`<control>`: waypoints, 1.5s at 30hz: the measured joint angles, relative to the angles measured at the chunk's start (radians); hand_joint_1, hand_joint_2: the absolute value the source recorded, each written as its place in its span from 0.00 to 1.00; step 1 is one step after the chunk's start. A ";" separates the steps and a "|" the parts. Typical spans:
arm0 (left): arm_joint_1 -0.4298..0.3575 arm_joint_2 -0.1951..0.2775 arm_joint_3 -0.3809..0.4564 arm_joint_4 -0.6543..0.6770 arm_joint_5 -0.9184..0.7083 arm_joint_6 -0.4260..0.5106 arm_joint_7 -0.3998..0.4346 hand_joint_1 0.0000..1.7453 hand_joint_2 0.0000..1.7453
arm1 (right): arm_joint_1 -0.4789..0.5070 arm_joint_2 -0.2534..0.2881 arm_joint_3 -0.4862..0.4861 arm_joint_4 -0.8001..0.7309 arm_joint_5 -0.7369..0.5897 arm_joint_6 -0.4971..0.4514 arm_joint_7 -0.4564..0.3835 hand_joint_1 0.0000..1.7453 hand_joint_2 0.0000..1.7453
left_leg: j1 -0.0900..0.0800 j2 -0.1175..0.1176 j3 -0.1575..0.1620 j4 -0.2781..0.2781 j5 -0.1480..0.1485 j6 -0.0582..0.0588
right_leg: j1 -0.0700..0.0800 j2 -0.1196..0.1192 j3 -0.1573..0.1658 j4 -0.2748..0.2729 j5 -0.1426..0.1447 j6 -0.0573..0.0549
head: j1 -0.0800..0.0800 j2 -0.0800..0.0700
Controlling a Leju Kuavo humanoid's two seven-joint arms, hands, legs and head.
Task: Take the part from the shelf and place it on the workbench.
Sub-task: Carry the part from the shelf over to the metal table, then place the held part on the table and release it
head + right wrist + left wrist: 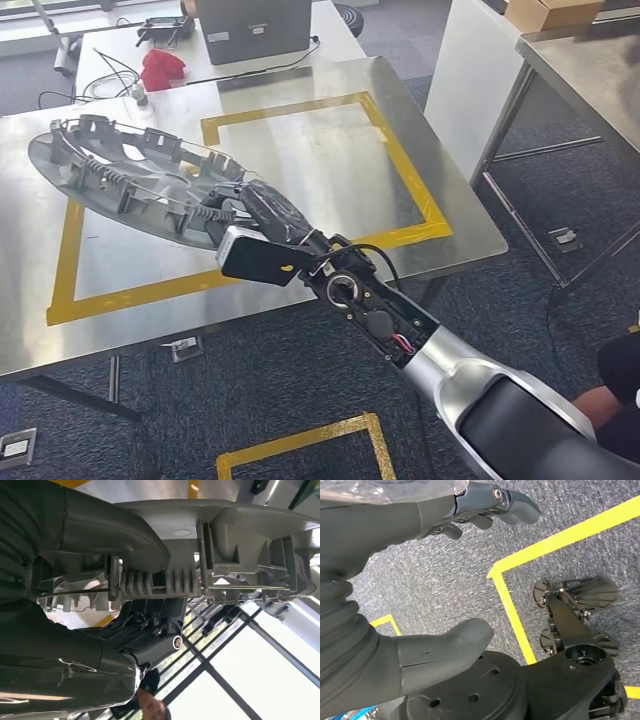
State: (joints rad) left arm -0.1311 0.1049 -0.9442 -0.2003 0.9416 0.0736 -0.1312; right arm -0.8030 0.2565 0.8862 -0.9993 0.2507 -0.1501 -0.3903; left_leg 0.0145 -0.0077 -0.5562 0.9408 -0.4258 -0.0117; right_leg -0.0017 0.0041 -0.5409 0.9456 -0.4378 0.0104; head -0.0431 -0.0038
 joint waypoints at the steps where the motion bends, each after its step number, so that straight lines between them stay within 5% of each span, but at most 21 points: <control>1: -0.001 0.000 0.000 0.000 0.000 0.000 0.000 0.00 1.00 | -0.005 0.001 0.004 0.010 0.027 -0.021 0.020 1.00 1.00 | 0.000 0.000 0.000 0.000 0.000 0.000 | 0.000 0.000 0.000 0.000 0.000 0.000 | 0.000 0.000; 7: -0.004 0.000 -0.001 0.000 0.002 0.000 0.001 0.00 1.00 | -0.037 0.019 0.035 0.096 0.295 -0.147 0.207 1.00 1.00 | 0.000 0.000 0.000 0.000 0.000 0.000 | 0.000 0.000 0.000 0.000 0.000 0.000 | 0.000 0.000; 18: -0.007 -0.001 -0.013 0.000 0.003 0.000 0.004 0.00 1.00 | -0.070 0.057 0.078 0.256 0.422 -0.164 0.323 1.00 1.00 | 0.000 0.000 0.000 0.000 0.000 0.000 | 0.000 0.000 -0.001 0.000 0.000 0.000 | 0.000 0.000; 45: -0.018 -0.009 -0.032 0.000 -0.003 0.000 0.021 0.00 1.00 | -0.134 0.084 0.148 0.521 0.368 -0.167 0.523 1.00 1.00 | 0.000 0.000 0.000 0.001 0.000 0.000 | 0.000 0.000 0.000 0.000 0.001 0.000 | 0.000 0.000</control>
State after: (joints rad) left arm -0.1486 0.0962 -0.9760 -0.2003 0.9381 0.0736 -0.1102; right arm -0.9375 0.3403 1.0338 -0.4785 0.6190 -0.3166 0.1331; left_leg 0.0145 -0.0075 -0.5558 0.9414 -0.4253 -0.0112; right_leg -0.0018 0.0041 -0.5409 0.9456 -0.4370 0.0101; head -0.0431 -0.0038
